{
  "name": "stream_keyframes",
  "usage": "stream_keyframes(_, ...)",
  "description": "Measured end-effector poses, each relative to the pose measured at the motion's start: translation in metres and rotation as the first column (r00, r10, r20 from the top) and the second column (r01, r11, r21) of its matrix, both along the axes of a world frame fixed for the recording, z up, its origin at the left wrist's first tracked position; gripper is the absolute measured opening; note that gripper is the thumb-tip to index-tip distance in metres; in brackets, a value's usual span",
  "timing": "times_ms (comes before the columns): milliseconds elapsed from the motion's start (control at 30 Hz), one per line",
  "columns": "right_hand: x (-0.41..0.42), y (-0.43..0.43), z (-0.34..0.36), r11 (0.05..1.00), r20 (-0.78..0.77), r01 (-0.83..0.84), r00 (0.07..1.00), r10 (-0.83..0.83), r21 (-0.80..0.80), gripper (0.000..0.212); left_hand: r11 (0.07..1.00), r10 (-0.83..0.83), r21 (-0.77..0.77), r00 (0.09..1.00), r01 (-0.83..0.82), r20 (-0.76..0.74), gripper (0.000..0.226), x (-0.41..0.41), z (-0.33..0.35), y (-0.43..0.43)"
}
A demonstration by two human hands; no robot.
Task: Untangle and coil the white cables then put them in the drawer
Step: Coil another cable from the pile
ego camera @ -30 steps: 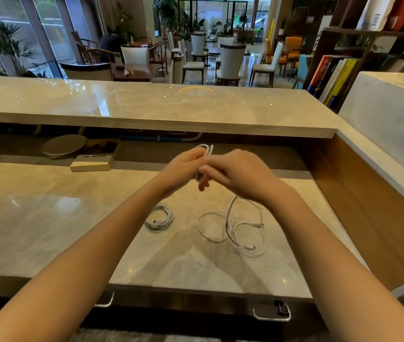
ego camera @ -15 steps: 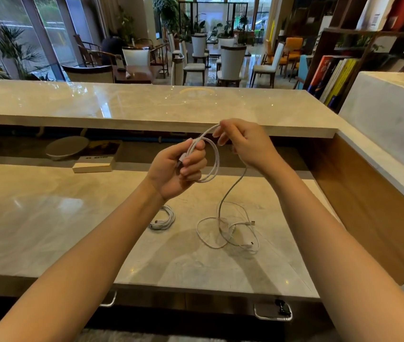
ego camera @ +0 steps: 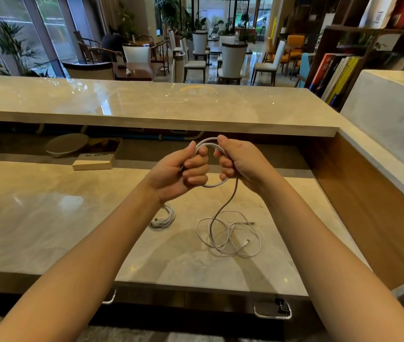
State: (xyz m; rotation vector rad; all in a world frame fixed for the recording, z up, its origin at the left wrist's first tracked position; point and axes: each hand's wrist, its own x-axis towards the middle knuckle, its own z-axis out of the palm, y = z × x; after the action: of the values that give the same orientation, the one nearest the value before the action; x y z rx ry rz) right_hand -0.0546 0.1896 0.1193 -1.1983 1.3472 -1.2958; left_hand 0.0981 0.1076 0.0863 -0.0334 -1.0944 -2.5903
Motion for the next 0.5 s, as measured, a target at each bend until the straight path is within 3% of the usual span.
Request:
stream_keyframes(133,-0.007,-0.002,-0.022,0.969,-0.155,0.181,0.966,-0.207,-0.167,0.029,0.993,-0.028,0.112,0.998,0.034,-0.054,0.027,0.003,0.009,-0.012)
stream_keyframes(200,-0.012,-0.001,-0.044,0.935,-0.208,0.27,0.925,-0.318,-0.232,0.029,0.99,0.056,0.134,0.998,-0.054,-0.004,0.031,0.005,0.01,-0.019)
stream_keyframes(333,-0.02,0.007,-0.099,0.952,-0.234,0.268,0.926,-0.296,-0.147,0.028,0.976,0.164,0.139,0.985,-0.169,0.048,0.034,0.004,0.006,-0.018)
stream_keyframes(500,-0.018,0.011,-0.152,0.979,-0.269,0.205,0.944,-0.192,0.02,0.029,0.979,0.11,0.179,0.99,-0.094,-0.083,0.033,0.002,0.017,-0.018)
